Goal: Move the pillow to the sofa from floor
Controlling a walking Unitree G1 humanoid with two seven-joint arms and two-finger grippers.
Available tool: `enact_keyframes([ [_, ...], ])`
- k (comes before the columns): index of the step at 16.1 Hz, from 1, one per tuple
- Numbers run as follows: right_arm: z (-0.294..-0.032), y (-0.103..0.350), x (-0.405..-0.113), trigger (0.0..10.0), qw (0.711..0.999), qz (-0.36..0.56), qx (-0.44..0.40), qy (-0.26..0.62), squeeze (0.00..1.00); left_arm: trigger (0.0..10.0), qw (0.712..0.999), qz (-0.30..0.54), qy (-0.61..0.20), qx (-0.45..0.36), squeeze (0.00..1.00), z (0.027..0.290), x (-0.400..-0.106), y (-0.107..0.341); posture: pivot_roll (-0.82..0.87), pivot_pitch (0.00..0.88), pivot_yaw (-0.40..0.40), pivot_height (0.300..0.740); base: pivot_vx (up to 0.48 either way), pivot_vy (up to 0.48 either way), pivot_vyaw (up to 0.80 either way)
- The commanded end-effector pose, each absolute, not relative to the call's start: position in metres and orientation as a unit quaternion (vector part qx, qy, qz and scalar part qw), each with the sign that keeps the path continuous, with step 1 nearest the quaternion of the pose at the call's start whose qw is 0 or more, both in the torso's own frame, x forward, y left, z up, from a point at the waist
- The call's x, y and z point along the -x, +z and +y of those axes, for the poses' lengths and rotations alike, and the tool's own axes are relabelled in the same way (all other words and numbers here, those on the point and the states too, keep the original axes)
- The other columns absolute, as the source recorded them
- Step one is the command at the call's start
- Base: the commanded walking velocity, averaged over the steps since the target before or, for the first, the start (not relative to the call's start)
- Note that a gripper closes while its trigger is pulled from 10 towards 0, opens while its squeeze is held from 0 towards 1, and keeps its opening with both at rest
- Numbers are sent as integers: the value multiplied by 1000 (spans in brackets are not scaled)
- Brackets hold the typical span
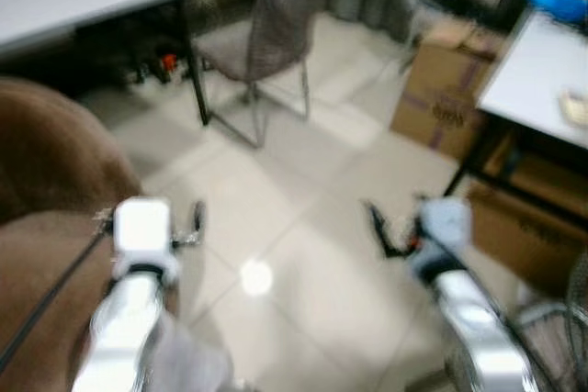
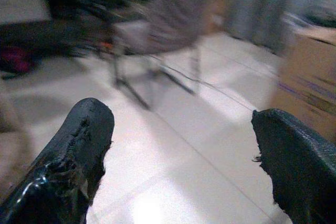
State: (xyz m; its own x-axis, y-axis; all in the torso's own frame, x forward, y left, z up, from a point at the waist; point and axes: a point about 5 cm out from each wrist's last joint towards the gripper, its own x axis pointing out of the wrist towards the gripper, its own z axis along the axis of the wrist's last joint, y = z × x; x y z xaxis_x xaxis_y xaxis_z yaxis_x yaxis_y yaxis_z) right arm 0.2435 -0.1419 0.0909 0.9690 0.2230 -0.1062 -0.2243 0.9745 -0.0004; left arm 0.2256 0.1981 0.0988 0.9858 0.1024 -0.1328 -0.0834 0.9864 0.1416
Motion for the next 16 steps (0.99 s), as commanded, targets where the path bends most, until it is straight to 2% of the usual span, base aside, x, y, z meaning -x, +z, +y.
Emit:
enact_keyframes([
  [1,-153,91,-248,10000,994,54,23,94,1000,10000,994,69,55,-71,1000,197,-223,100,109,0,-45,740,0,0,800],
  [6,-154,89,-251,10000,994,58,12,97,1000,10000,994,66,59,-71,1000,199,-223,102,105,0,-40,740,0,0,800],
  [16,-151,87,-252,10000,992,54,6,115,1000,10000,993,67,59,-75,1000,200,-223,102,114,0,-40,740,0,-379,800],
])
